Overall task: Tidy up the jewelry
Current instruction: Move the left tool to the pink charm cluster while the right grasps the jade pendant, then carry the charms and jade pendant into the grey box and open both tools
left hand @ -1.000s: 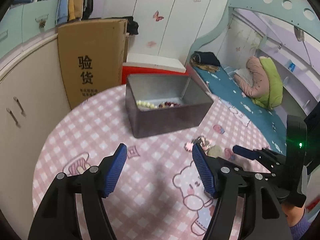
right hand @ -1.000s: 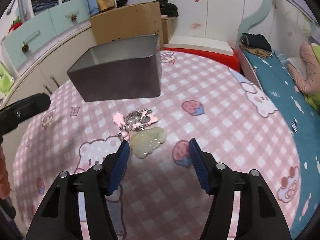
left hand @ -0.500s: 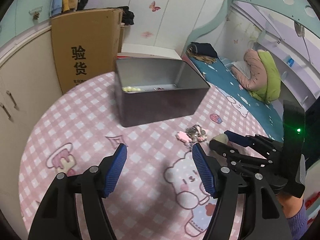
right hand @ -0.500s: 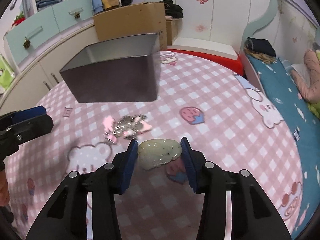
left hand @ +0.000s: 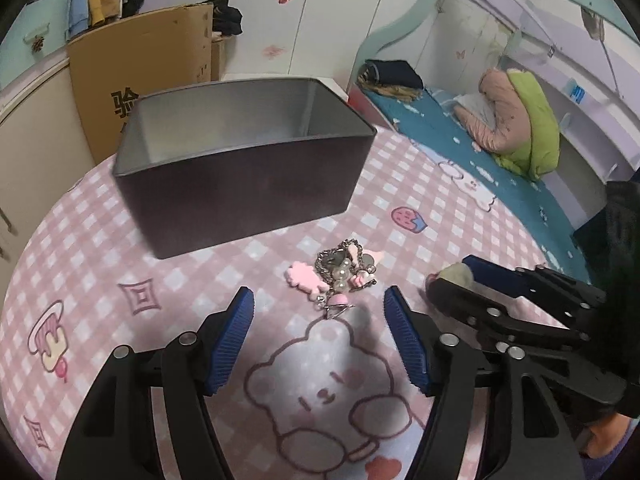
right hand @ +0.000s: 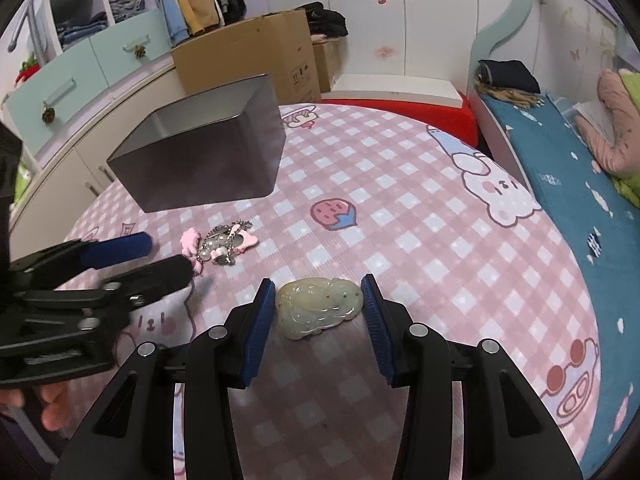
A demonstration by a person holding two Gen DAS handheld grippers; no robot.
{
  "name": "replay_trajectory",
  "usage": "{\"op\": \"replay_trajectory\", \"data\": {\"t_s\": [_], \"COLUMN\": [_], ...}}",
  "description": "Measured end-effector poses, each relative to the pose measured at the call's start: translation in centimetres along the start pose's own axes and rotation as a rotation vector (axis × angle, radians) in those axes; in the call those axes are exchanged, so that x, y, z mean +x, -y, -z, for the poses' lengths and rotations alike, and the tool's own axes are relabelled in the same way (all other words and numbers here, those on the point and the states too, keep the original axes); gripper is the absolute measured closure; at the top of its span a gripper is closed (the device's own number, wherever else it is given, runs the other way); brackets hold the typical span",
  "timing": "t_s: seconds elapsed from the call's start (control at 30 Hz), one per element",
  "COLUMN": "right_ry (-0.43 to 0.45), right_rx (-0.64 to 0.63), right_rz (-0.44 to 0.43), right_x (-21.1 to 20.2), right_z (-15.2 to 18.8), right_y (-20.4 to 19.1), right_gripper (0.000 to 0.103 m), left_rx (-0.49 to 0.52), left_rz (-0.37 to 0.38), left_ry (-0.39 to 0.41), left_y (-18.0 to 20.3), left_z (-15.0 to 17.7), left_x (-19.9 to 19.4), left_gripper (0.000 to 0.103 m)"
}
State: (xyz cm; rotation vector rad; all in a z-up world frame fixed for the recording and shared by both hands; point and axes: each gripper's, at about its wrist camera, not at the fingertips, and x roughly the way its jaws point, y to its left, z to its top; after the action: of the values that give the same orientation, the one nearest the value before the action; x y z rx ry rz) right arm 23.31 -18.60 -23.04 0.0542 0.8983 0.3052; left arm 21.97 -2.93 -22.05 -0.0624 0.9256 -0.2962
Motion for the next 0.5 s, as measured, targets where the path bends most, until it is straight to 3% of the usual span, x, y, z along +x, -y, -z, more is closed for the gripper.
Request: {"op": "replay_trajectory", "data": {"t_s": [0.23, 0.3, 0.37, 0.5], "right_ry": [0.003, 0.004, 0.004, 0.004], "right_rx": [0.021, 0.025, 0.027, 0.026], "right_rz": [-0.027, -0.032, -0.036, -0.034], "right_x": [-0.2, -0.2, -0.2, -0.3], "right_z": [0.1, 0.2, 0.1, 0.1], "right_y": [0.5, 0.6, 0.6, 0.6], "right_gripper": [0.059, 0.059, 0.059, 0.059], "left_rx": [0.062, 0.078, 0.086, 0.084], "left_rz": [-0.074, -0.083, -0.083, -0.067], "left_ry": [0.004, 0.008, 0.013, 0.013], "left_y": [1.1, 1.2, 1.0, 0.6], "left_z": [-0.1, 0.0, 0.1, 0.4], "left_x": [0.7, 0.8, 0.7, 0.4], "left_gripper": [0.062, 0.078, 0.084, 0.086]}}
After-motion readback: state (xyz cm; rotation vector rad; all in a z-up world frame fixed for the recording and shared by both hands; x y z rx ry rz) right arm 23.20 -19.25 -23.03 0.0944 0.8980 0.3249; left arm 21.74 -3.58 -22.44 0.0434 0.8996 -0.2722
